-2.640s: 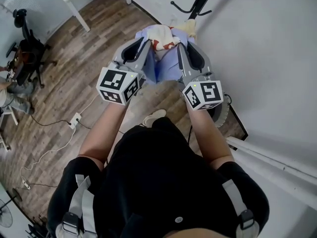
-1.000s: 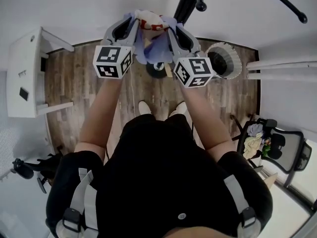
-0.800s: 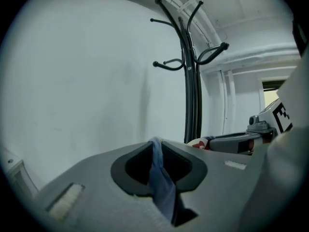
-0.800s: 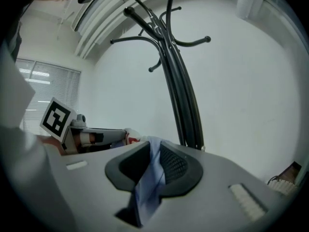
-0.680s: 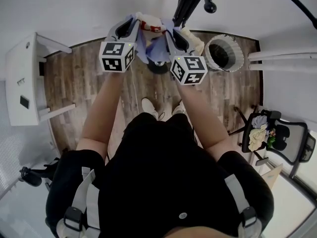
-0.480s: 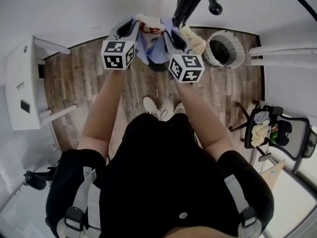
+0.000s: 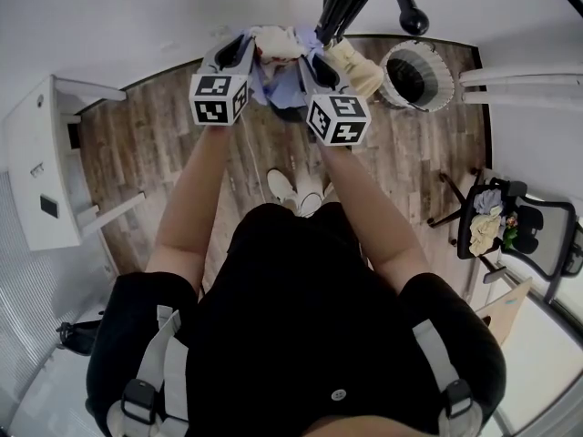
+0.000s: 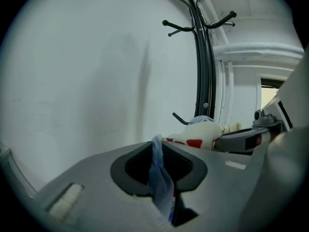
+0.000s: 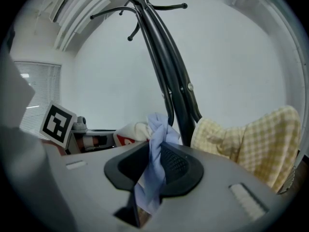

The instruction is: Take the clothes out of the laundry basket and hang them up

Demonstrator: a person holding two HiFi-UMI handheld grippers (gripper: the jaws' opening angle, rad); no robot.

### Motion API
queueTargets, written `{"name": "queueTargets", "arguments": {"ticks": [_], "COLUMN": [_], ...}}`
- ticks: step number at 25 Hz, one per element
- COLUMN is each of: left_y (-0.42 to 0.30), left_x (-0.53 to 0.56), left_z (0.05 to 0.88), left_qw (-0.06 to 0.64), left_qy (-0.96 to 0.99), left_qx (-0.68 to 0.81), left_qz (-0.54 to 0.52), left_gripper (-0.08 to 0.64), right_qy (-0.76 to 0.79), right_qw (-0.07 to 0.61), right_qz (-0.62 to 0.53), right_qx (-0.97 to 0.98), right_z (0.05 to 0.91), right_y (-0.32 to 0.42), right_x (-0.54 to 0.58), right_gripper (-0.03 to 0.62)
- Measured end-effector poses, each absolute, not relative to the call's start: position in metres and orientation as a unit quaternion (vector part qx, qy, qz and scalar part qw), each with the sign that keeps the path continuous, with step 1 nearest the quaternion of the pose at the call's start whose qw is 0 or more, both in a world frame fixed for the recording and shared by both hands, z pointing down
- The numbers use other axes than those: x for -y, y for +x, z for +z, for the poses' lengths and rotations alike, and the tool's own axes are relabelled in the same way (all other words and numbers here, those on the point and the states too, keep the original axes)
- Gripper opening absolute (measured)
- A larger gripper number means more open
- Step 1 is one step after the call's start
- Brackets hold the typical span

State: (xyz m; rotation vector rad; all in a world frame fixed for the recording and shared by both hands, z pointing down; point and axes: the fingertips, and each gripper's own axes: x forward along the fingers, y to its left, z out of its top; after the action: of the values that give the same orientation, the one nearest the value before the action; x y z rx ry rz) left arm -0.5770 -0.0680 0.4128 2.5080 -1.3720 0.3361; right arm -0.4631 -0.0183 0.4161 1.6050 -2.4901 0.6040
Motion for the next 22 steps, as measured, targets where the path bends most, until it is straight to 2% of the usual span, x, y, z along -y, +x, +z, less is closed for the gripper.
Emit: {"name": "queueTargets", "arguments": {"ticks": [10, 22], "left_y": [-0.574, -0.573], "left_x": [0.081, 0.072], "left_z": [0.438, 0.469], "left_qw": [0.139, 0.148], "left_qy": [0.869, 0.869], "left_qx": [0.457, 0.450], "left_qz": [0.130, 0.143], "left_gripper": [0.066, 0.067], "right_qy": [0.533, 0.540], "right_qw": [0.052, 0.078], "right_qz": [0.207, 0.188], "right_qx": [0.819, 0.817], "right_z": [0.425, 0.440], "right_y": [-0.471, -0.471], "right_x": [0.021, 0.014], "right_gripper": [0.094, 0.140]}}
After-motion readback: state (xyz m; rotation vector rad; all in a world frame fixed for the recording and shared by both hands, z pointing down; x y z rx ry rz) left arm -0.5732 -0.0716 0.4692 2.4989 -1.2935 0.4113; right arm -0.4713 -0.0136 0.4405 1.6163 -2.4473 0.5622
